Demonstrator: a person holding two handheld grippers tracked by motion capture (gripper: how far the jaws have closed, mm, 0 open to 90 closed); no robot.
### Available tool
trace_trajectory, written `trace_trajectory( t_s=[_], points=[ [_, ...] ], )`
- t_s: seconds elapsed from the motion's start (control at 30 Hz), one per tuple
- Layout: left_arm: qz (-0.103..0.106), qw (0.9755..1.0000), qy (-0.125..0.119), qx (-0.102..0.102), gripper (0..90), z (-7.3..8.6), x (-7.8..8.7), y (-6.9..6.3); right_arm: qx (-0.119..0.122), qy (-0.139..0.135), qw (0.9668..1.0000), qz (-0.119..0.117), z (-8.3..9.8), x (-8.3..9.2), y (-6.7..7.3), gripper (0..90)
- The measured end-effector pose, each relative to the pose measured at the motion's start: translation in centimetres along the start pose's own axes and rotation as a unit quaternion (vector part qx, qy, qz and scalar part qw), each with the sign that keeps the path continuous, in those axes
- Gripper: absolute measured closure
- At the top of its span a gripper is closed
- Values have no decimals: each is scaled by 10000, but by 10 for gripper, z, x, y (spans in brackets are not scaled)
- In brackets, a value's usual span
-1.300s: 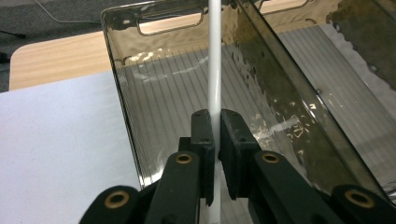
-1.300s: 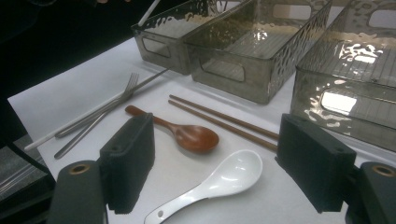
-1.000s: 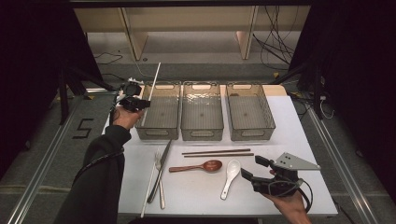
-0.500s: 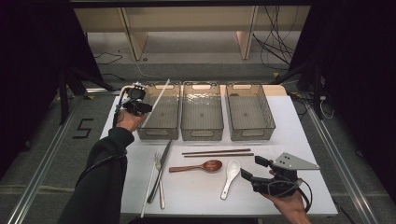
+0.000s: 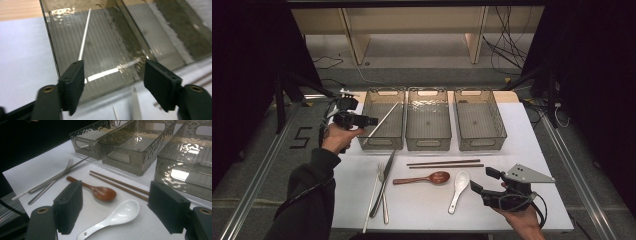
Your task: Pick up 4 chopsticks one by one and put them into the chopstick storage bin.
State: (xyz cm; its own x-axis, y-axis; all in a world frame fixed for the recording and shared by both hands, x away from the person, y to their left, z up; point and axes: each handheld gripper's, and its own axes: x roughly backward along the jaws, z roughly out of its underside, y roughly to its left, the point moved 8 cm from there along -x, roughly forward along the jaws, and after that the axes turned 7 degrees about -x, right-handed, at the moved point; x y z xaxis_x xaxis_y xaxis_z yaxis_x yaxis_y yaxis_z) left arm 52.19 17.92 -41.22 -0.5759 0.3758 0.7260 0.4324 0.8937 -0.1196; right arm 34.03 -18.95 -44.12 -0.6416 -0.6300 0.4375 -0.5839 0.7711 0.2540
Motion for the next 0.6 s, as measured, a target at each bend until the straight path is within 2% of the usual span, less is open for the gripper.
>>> trace_trajectory(
  t_s=[0.13,0.23,0.37,0.47,0.6],
  points=[
    [-10,9999,7,-157,292,16,14,-6,9,1,10000,8,0,0,0,287],
    [192,9998,58,-89,283,25,19,-12,-17,22,10000,23,1,-1,-1,287],
    [263,9994,97,-211,264,32,26,-23,25,-5,10000,6,-1,0,1,287],
    [145,9993,152,-321,254,39,28,-26,41,-23,10000,-19,-1,0,2,287],
    [133,9986,368,-365,241,52,27,-31,28,-14,10000,-17,-1,1,1,286]
  ],
)
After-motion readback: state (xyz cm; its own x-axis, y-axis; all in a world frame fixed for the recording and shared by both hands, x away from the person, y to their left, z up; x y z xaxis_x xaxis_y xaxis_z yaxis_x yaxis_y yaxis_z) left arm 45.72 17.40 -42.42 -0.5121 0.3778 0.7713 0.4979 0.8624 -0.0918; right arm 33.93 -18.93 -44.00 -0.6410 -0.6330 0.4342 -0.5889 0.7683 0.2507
